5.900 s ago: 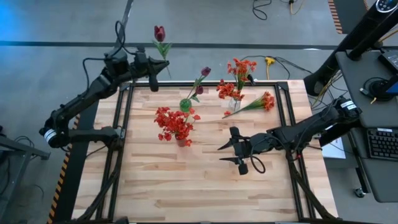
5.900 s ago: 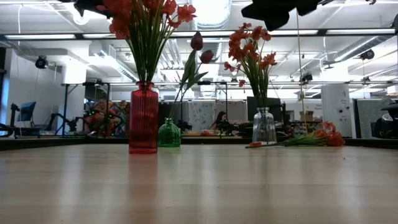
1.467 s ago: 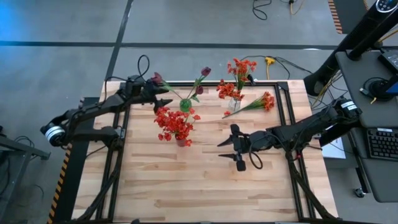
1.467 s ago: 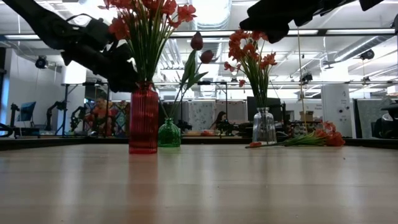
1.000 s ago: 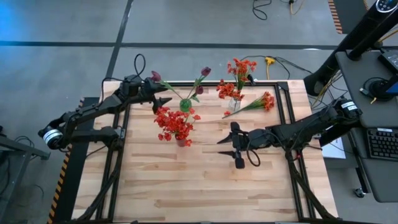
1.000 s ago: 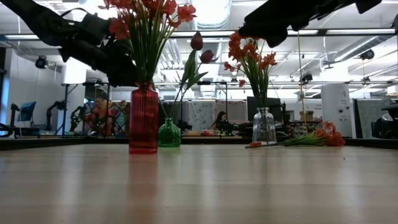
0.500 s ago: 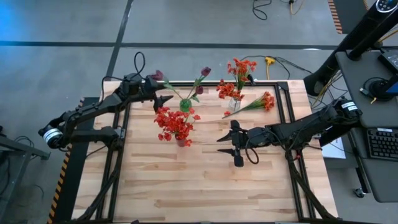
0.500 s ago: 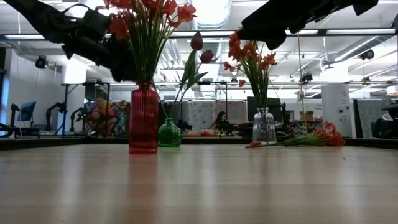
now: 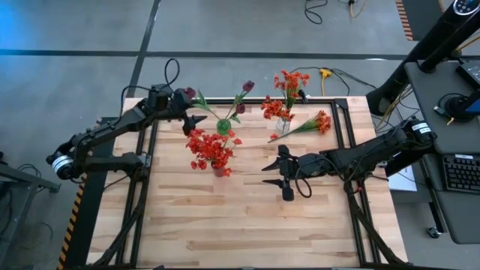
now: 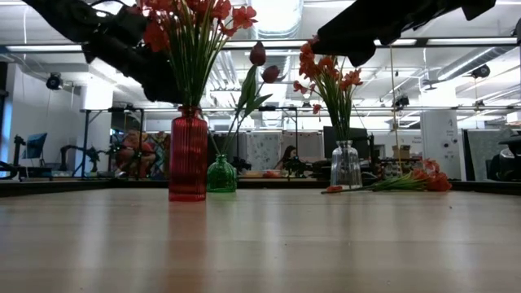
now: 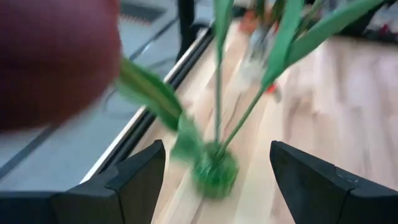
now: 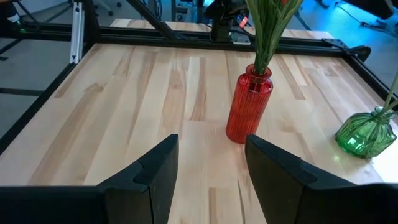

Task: Sort flowers into vase by color
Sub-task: Put the dark red tulip into the green vase, then put the orange flowers into the clear vase

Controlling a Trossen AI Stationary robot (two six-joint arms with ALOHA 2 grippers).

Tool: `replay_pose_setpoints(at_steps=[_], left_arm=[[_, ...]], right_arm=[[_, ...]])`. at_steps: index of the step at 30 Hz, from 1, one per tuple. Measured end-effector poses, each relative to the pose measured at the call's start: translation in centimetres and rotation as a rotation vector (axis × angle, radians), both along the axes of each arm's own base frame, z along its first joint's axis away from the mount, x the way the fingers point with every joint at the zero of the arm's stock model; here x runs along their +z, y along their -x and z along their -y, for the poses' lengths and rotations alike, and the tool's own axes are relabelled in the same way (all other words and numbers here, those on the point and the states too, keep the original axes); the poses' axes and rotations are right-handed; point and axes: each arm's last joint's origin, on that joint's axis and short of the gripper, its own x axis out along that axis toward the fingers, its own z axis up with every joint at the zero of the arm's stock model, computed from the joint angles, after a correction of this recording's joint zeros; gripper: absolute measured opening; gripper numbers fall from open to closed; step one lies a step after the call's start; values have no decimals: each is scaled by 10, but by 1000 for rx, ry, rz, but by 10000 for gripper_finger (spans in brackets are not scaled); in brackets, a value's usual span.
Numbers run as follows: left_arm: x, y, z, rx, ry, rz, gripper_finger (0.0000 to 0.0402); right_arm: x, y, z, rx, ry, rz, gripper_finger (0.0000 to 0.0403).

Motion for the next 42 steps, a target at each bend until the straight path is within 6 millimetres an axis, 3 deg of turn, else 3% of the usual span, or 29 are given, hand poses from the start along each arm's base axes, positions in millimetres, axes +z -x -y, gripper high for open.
replay_pose_setpoints(at_steps=[10,22,31,38,42], left_arm=[[20,11,6,73,90,-244,272],[1,22,16,142,251,-400,272],[15,35,40,183,296,-266,272],[22,53,67,299,307,-127,272],[15,51,80,277,307,11,272]], right_arm=[[-1,0,0,-7,-16,-10,178],[-1,1,0,-11,-25,-17,178],[-14,6,3,-97,-139,-161,178],[-21,13,16,-347,-212,-281,178],[-27,17,33,-493,-293,-360,178]])
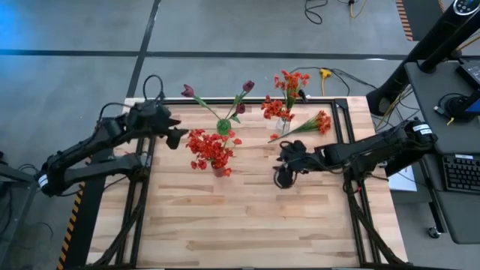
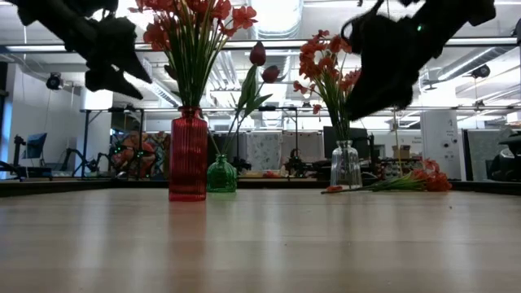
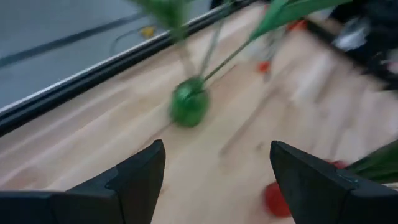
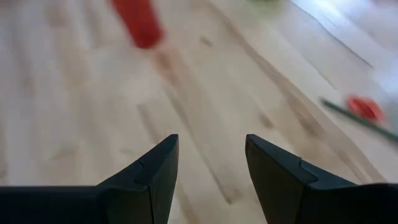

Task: Sort flowers into vase by color
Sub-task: Put the orange flowers into the clear vase

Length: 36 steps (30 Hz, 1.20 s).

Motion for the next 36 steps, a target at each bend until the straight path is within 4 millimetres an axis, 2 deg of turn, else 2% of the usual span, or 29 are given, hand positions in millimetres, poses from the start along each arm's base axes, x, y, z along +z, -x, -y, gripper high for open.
replay_pose_setpoints(at_steps=[4,7,15,19,23,27,31,36], left_arm=[[-12,-8,14,-83,4,113,272],[-18,-15,25,-136,0,155,272],[-17,-25,55,-121,-92,152,272],[-12,-30,72,-118,-159,174,272],[-11,-30,87,-108,-211,168,272],[-9,-26,97,-107,-237,149,272],[-4,-19,101,-108,-181,99,272],[-6,-22,105,-106,-157,63,272]], right_arm=[[-8,9,19,-130,-35,-115,178],[-13,17,31,-165,-15,-225,178],[-16,26,56,-165,50,-336,178],[-17,28,69,-117,157,-392,178],[-21,32,71,-79,270,-456,178],[-30,37,72,-113,300,-484,178],[-46,45,71,-115,315,-509,178],[-69,52,71,-147,369,-442,178]])
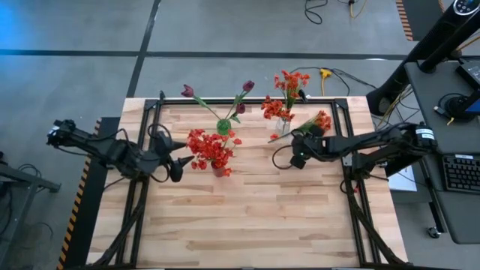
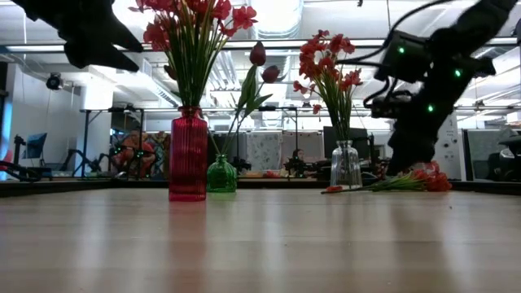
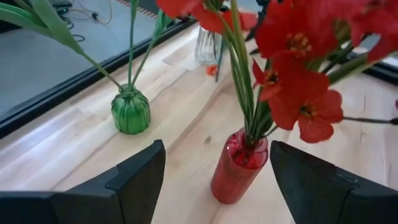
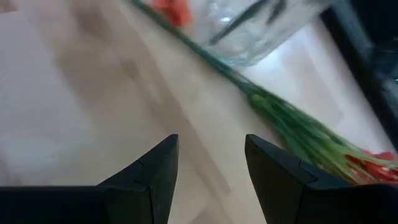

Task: Sort flowers into vase by color
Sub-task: Put the orange flowers into the clear vase

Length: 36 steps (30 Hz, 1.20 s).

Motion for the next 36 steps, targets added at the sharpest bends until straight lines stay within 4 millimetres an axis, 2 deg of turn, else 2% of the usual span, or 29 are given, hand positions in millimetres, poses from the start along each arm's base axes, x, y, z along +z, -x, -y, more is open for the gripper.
replay_pose_setpoints(at_steps=[4,10,15,21,30,36], left_arm=[[-2,-5,2,-1,-6,-24,272],[5,-10,7,-31,-20,-34,272],[6,-10,10,-56,-28,-44,272],[7,-6,13,-86,-29,-41,272],[9,-3,14,-98,-34,-29,272],[9,-3,14,-102,-44,-35,272]], right_arm=[[-2,3,4,-107,132,39,178],[0,2,8,-130,143,52,178],[0,0,10,-283,67,238,178],[4,-12,4,-333,-107,484,169],[4,-20,-12,-330,-211,872,105],[-4,-13,-13,-340,-186,892,45]])
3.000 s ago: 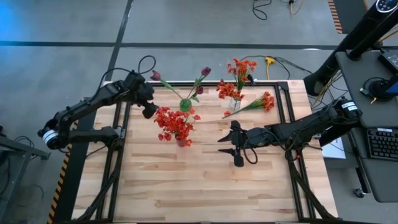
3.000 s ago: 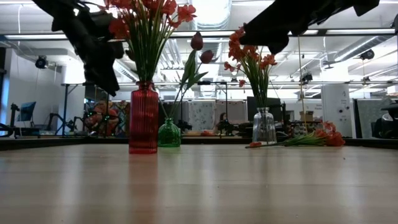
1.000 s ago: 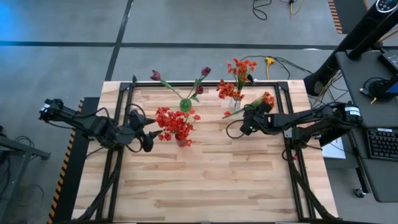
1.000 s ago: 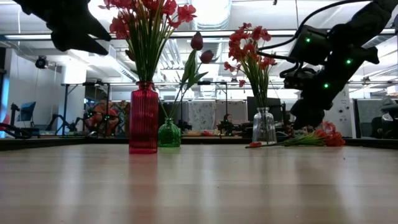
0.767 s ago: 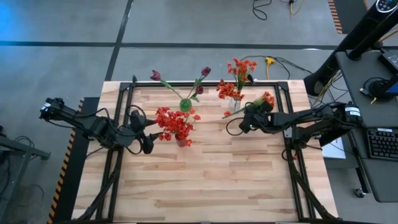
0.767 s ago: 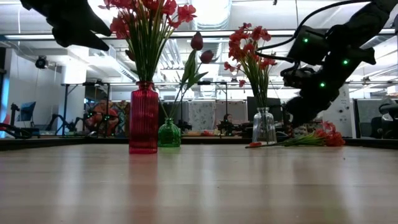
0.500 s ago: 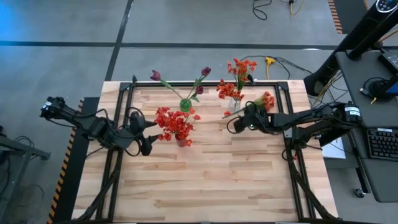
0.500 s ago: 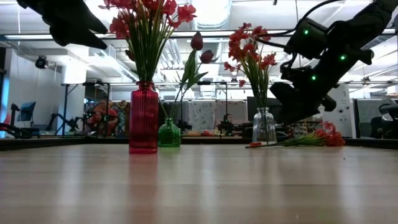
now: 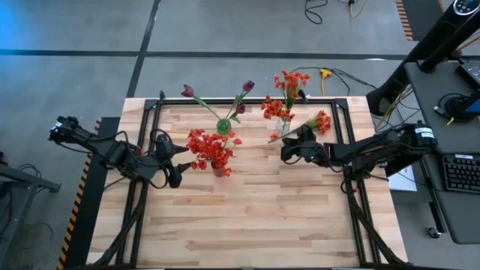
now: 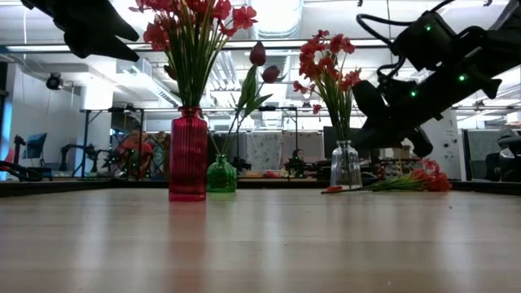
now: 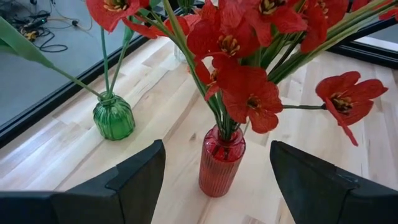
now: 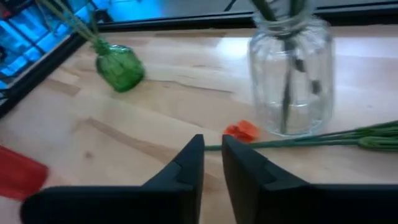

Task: Sort flowers into vase by color
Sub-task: Put the orange flowers into the clear vase

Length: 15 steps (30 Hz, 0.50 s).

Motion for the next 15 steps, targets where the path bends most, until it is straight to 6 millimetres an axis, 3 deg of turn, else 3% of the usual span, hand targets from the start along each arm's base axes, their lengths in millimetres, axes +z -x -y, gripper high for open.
replay_pose_setpoints(at_steps=[3,9,15], left_arm=[[0,0,0,0,0,-1,272],[0,0,0,0,-2,-1,272],[0,0,0,1,-3,-3,272]], right_arm=[[-3,-5,-2,-9,27,-1,26],[-13,-35,-3,41,107,-64,10],[-30,-47,5,-55,111,-123,12]])
